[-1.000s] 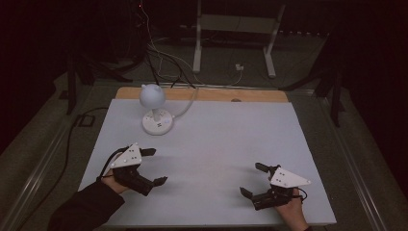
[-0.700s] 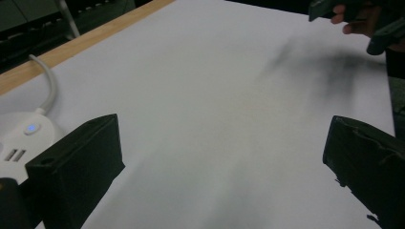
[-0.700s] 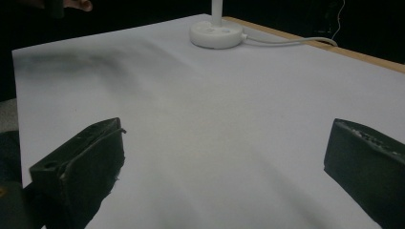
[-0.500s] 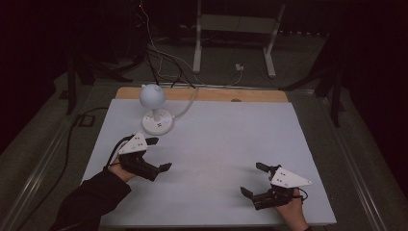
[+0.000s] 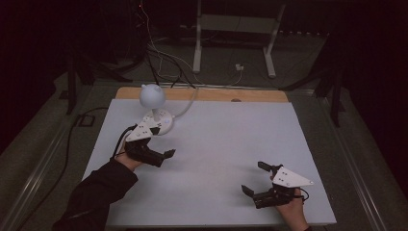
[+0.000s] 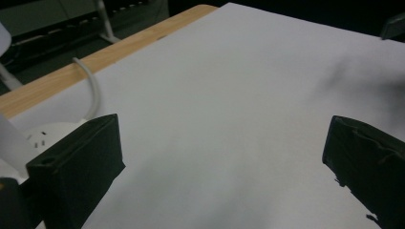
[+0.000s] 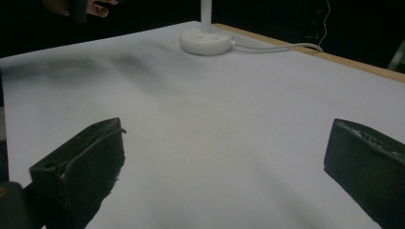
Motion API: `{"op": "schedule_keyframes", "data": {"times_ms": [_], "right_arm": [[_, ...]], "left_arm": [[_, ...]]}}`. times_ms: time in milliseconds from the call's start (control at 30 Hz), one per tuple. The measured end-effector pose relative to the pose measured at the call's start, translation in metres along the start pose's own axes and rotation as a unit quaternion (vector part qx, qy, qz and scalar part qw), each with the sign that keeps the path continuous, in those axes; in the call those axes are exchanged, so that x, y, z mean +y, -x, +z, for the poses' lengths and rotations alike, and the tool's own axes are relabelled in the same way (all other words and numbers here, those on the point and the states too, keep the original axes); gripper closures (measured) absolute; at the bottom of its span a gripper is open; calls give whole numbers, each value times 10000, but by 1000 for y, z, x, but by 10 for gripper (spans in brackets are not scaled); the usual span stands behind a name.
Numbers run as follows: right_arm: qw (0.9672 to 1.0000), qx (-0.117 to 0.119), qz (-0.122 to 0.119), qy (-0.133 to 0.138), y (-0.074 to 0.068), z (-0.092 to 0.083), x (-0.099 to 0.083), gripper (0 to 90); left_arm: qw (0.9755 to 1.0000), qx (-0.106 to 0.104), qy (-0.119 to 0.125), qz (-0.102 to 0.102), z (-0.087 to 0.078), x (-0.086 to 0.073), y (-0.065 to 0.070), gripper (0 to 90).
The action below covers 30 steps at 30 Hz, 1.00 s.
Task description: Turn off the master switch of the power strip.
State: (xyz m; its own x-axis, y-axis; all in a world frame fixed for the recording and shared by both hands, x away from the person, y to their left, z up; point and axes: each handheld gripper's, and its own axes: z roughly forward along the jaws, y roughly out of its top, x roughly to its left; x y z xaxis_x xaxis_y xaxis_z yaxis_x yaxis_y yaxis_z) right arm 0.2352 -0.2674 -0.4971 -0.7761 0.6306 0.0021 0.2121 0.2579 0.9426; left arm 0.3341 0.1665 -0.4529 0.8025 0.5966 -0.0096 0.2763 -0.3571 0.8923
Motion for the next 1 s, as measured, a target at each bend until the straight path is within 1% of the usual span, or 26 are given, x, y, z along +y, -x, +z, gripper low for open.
{"op": "schedule_keyframes", "data": {"times_ms": [67, 133, 267, 300, 333, 400, 433, 500, 533, 567, 600, 633, 667, 700, 733, 767, 800, 833, 867, 1000], "right_arm": [[10000, -4, 5, 3, 0, 0, 0, 0], [10000, 1, 8, 5, 0, 0, 0, 0], [10000, 1, 13, 0, 1, 0, 0, 0], [10000, 0, 15, 2, 1, 0, 0, 0], [10000, 8, 19, 4, 1, 0, 0, 0], [10000, 4, 26, 9, 1, 0, 0, 0], [10000, 7, 32, 9, 1, 0, 0, 0], [10000, 11, 28, 9, 1, 0, 0, 0], [10000, 11, 28, 9, 1, 0, 0, 0], [10000, 15, 31, 18, 1, 0, 0, 0], [10000, 18, 40, 20, 1, 0, 0, 0], [10000, 18, 51, 24, 1, 0, 0, 0], [10000, 20, 62, 24, 2, 0, 0, 0], [10000, 24, 75, 23, 2, 0, 0, 0], [10000, 29, 74, 24, 2, 0, 0, 0], [10000, 36, 62, 29, 2, 0, 0, 0], [10000, 36, 62, 29, 2, 0, 0, 0], [10000, 43, 71, 32, 2, 0, 0, 0], [10000, 43, 71, 32, 2, 0, 0, 0], [10000, 57, 71, 20, 2, 1, -1, 0]], "left_arm": [[10000, 10, 26, -76, 3, 1, -2, 12], [10000, 92, 15, -30, 7, 2, -2, 15], [9998, 207, -5, -35, 12, 6, -4, 18], [9997, 226, -30, -93, 14, 8, -5, 26], [9997, 192, -52, -162, 16, 9, -6, 26], [9994, 267, -101, -211, 19, 11, -8, 11], [9993, 273, -78, -254, 21, 12, -9, 11], [9986, 394, -62, -338, 23, 13, -11, 11], [9985, 395, -36, -385, 25, 13, -13, 11], [9985, 400, -49, -366, 26, 13, -15, 12], [9982, 520, -97, -269, 28, 12, -16, 17], [9970, 725, -184, -173, 30, 12, -16, 17], [9965, 782, -237, -159, 33, 12, -16, 17], [9966, 765, -260, -182, 35, 11, -18, 17], [9956, 882, -253, -174, 37, 10, -19, 18], [9951, 937, -245, -185, 38, 10, -19, 46], [9950, 942, -230, -228, 39, 10, -21, 46], [9947, 965, -208, -269, 40, 10, -22, 79], [9945, 990, -192, -279, 41, 9, -24, 79], [9929, 1171, -155, -149, 46, 7, -27, 185]]}}
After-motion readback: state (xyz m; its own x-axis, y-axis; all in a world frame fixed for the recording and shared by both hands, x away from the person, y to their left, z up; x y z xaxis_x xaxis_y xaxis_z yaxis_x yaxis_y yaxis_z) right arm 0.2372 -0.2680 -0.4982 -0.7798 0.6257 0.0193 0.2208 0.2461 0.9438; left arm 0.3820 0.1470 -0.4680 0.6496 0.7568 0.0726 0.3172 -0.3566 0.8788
